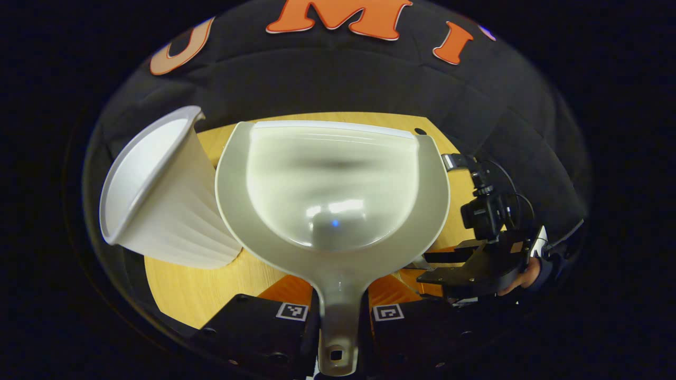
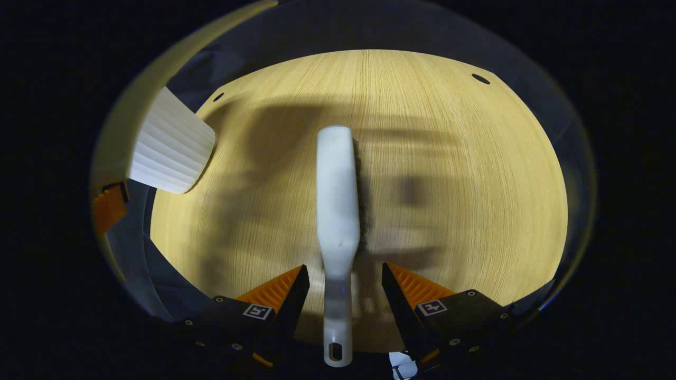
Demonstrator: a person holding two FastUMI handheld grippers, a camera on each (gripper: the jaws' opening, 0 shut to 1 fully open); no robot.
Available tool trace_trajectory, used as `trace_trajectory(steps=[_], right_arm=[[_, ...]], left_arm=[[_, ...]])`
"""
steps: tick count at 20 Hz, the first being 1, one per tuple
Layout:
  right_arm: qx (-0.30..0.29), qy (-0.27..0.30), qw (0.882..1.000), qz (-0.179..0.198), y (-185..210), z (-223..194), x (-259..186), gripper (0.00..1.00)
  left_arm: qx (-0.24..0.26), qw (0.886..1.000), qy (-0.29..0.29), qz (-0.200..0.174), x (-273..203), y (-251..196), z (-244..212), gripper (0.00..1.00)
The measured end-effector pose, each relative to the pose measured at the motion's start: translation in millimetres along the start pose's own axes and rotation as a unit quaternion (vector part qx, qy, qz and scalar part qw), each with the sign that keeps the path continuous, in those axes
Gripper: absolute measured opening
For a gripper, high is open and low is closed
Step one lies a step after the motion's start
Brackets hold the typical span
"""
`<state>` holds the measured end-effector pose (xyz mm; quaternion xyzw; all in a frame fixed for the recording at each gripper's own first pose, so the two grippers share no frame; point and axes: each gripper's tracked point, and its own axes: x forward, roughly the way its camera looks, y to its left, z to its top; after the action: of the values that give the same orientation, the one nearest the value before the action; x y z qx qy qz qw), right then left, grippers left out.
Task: Pick up the small broom and dustpan from the desktop, sweep the trash into the dustpan with the broom, and then empty the trash into the garbage bin.
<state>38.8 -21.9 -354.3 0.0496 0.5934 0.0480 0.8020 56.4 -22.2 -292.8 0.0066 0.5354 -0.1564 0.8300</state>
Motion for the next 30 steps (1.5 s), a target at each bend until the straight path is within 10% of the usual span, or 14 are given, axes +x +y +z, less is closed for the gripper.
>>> trace_trajectory(steps=[19, 30], right_arm=[[0.01, -0.005, 1.0, -0.022, -10, 0, -1, 0.84], [0.035, -0.057, 0.997, -0.027, -21, 19, -31, 0.86]], left_arm=[[-0.095, 0.984, 0.147, 0.029, 100, 30, -105, 0.31], [-0.077, 0.992, 0.091, 0.043, 68, 35, -81, 0.74]])
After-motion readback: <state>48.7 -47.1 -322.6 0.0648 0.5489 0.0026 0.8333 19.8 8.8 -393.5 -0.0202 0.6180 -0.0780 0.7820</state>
